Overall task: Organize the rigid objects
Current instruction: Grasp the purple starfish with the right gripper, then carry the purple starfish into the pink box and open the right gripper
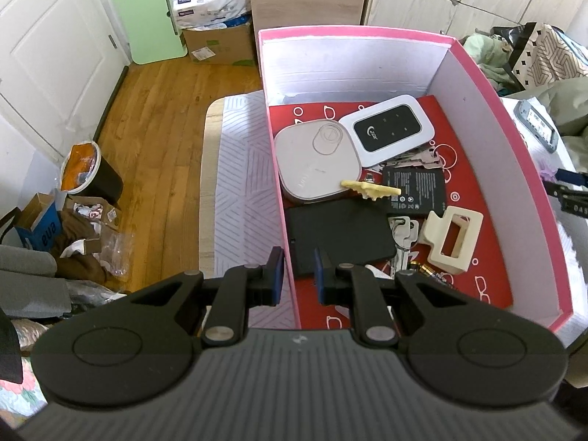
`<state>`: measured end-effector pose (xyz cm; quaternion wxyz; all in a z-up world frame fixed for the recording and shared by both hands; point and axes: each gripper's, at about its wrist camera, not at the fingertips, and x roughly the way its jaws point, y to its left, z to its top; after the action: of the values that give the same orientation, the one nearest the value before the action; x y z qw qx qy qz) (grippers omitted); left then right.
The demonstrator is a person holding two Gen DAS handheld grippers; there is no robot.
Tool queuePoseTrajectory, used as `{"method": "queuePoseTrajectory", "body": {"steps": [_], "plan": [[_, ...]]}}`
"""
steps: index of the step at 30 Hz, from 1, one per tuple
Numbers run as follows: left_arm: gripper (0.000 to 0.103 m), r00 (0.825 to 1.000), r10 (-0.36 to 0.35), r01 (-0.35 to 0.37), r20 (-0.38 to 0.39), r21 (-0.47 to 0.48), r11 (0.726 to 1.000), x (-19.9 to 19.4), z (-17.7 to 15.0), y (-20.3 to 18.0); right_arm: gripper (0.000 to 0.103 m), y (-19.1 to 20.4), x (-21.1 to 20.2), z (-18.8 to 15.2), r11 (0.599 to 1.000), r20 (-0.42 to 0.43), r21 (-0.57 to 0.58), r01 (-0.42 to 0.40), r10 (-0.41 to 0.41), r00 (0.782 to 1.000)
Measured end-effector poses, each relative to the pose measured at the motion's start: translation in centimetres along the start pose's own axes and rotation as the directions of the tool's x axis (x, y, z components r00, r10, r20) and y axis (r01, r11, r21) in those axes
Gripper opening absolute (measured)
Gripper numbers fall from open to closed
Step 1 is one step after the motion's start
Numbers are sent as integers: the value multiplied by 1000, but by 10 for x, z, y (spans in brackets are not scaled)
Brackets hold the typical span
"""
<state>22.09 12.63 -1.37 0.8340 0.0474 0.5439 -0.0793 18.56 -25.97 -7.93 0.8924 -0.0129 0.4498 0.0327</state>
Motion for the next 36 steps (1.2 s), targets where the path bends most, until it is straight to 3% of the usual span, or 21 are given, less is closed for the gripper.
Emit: {"method": "queuePoseTrajectory", "body": {"steps": [8, 9, 10, 11, 14, 20, 31, 34, 36], "plan": [[14, 1000, 2, -2, 3, 11, 1000, 1, 0, -1, 69, -2, 4, 0, 999, 33, 53, 3, -4, 999], [14, 1000, 2, -2, 3, 12, 1000, 1, 0, -1, 67, -1, 4, -1, 998, 37, 55, 6, -8, 999], [14, 1000, 2, -2, 3, 12, 1000, 1, 0, -1, 55, 0, 3, -1, 998, 42, 56, 10, -13, 999], [14, 1000, 3, -3, 3, 12, 1000, 1, 0, -1, 49, 0, 2, -1, 999, 47, 50, 16, -19, 999], [14, 1000, 1, -1, 5, 11, 1000, 1, -1, -1, 44, 0, -4, 2, 999, 60, 38, 19, -22, 998], [14, 1000, -4, 4, 9, 4, 1000, 0, -2, 0, 43, 1, -12, 1, 999, 64, 33, -2, 0, 998], [15, 1000, -13, 13, 12, 2, 1000, 0, -2, 3, 43, 24, -49, 14, 993, 136, -10, -114, 115, 984], [15, 1000, -15, 15, 14, 2, 1000, -1, -2, 3, 43, 38, -69, 24, 981, 180, -47, -189, 194, 964], [15, 1000, -18, 18, 15, 0, 1000, -1, -2, 4, 43, 49, -84, 32, 959, 200, -82, -272, 283, 938]]}}
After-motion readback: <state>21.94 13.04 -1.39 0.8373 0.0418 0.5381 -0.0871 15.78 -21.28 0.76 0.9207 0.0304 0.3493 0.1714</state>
